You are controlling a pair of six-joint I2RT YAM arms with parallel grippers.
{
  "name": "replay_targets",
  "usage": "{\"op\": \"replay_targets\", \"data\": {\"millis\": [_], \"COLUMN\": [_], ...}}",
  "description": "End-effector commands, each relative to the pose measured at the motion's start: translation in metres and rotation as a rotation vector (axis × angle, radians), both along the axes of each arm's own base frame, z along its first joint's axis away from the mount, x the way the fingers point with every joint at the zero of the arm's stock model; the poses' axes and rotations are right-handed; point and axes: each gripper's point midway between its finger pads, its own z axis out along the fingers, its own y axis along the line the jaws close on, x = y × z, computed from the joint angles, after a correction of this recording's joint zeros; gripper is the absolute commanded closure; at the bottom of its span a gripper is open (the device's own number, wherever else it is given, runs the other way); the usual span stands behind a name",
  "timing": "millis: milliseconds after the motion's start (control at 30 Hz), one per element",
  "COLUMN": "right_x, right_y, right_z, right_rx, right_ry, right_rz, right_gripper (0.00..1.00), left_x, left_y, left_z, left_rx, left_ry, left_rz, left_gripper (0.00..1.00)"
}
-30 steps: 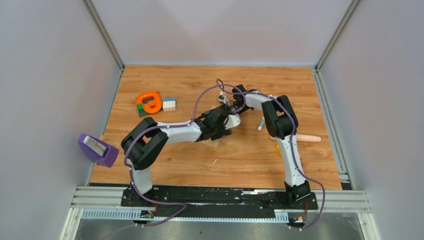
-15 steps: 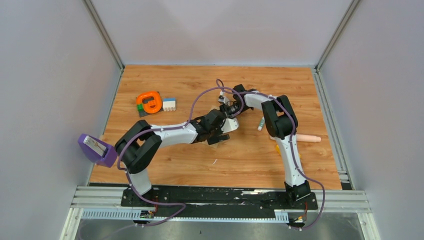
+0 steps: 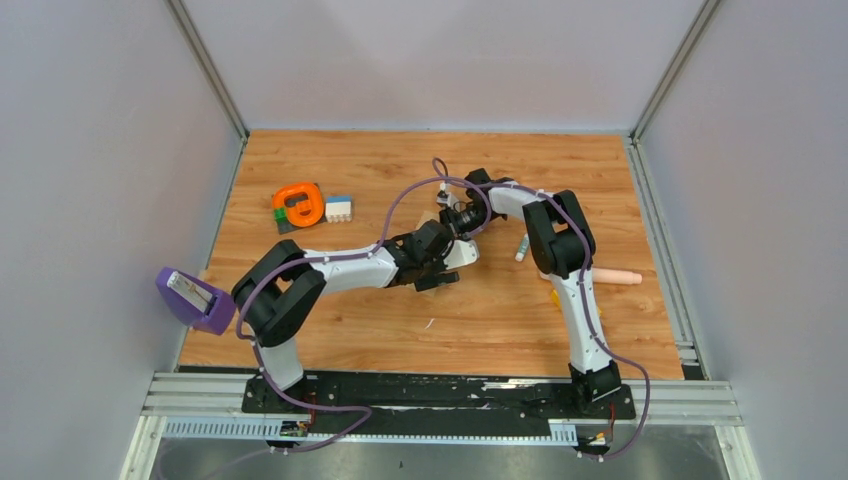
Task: Place the letter into the envelope and seal it
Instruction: Seal the envelope flap on the envelope.
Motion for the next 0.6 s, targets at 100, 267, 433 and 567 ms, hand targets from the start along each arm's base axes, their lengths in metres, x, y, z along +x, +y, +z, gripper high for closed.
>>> {"op": "replay_targets", "data": {"millis": [100,267,433,567], "right_x": [-0.001,-0.012,-0.018,-0.007], "right_y": [0.005,0.011,0.013,0.007], "right_z": [-0.025,-0.03,-0.031,-0.031], "right_rx": [-0.08,-0.078,-0.072,-0.082], "right_ry": [-0.065,-0.046,-0.03,-0.049], "right_rz": [0.033,0.06,0.076,0.056], "right_gripper": [1.0,1.0,1.0,1.0], "left_x": [-0.002,-0.001,-0.001,-0.001], "left_y": [0.006,0.007,0.008,0.008], "left_z": [-0.021,-0.022,-0.023,-0.023], "left_rx": [0.069,0.078,0.083,0.085], "left_ry": [0.036,0.036,0.037,0.037], "left_rz": [0.012,0.019,0.021,0.019], "left_gripper": [0.06,0.06,0.06,0.06]}}
